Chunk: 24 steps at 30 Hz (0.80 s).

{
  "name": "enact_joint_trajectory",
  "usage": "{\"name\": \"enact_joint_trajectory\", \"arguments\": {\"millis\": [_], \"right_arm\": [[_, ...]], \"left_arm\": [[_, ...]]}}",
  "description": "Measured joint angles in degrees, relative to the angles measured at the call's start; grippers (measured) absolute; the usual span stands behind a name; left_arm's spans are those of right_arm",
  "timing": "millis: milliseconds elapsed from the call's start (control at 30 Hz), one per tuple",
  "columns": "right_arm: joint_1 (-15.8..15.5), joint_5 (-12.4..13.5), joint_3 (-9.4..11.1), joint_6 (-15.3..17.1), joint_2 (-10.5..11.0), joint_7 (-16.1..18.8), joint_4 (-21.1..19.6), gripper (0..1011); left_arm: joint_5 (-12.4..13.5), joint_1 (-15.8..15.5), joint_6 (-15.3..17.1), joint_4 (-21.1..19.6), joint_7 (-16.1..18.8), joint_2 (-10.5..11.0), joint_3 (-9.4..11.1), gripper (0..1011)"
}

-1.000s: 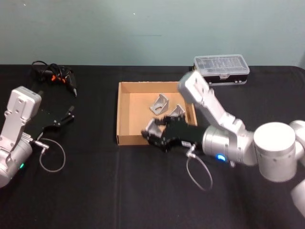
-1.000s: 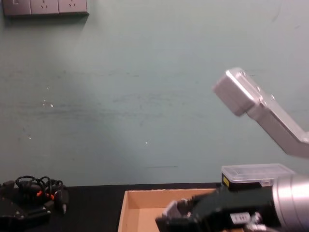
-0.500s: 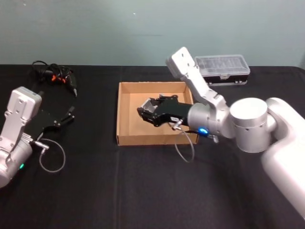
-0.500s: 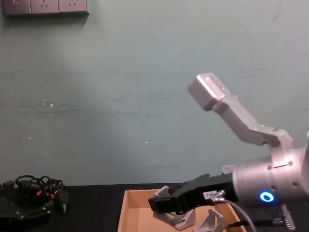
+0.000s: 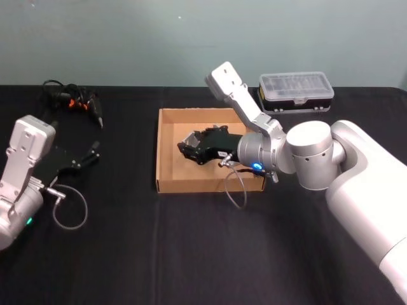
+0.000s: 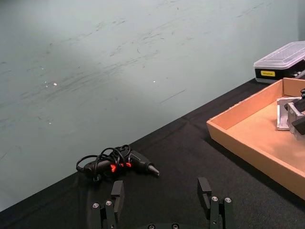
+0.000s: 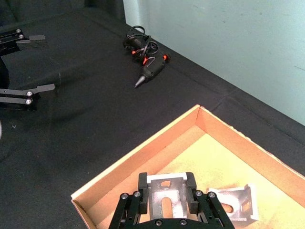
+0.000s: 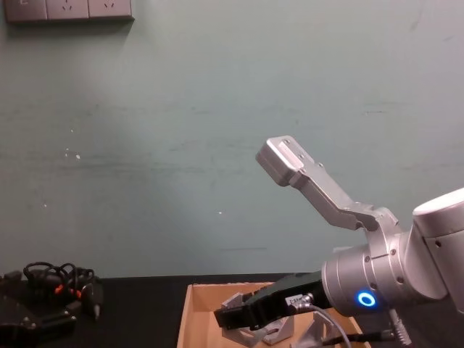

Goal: Use one hand to pick up the angle iron from the table and place it into the box.

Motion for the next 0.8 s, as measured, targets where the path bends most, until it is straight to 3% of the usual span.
{"name": "enact_joint_trajectory", "arguments": {"millis": [233,800], "right_arm": [[-0.21,0.05,0.06,0.00,0.17,0.01,-0.43,472],[-0.41,0.12,0.16,0.01,0.32,0.03,-0.81,967]], "left_arm": [[0.00,0.00,0.00,0.00,0.00,0.00,0.00,1011],[0.00,0.00,0.00,0.00,0.00,0.00,0.00,1011]]}}
